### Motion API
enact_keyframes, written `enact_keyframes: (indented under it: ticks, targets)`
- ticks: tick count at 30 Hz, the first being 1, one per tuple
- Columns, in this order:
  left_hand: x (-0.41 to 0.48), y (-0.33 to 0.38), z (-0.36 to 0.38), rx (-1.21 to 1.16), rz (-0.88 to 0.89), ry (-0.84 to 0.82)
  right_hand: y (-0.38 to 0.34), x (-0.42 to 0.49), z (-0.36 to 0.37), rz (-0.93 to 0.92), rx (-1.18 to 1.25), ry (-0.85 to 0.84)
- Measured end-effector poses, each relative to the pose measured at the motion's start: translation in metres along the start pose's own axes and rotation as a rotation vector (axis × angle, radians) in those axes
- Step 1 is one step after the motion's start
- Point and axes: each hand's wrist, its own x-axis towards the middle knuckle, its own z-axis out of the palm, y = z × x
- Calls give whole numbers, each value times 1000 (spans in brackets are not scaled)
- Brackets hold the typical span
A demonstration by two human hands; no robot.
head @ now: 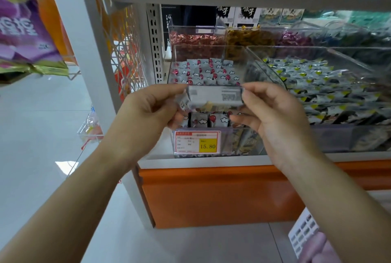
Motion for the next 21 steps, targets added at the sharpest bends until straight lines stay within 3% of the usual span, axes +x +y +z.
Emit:
enact_keyframes:
  ticks: [4, 9, 21]
  targets:
    - [-1, 1, 1, -33, -95, -88, 3, 1, 0, -45, -19, -48]
    - [-3, 6, 3, 18, -42, -21, 5, 1, 0, -94, -104, -164]
    - [-4, 7, 3, 214, 40, -69, 2, -1, 2, -240, -332, -41]
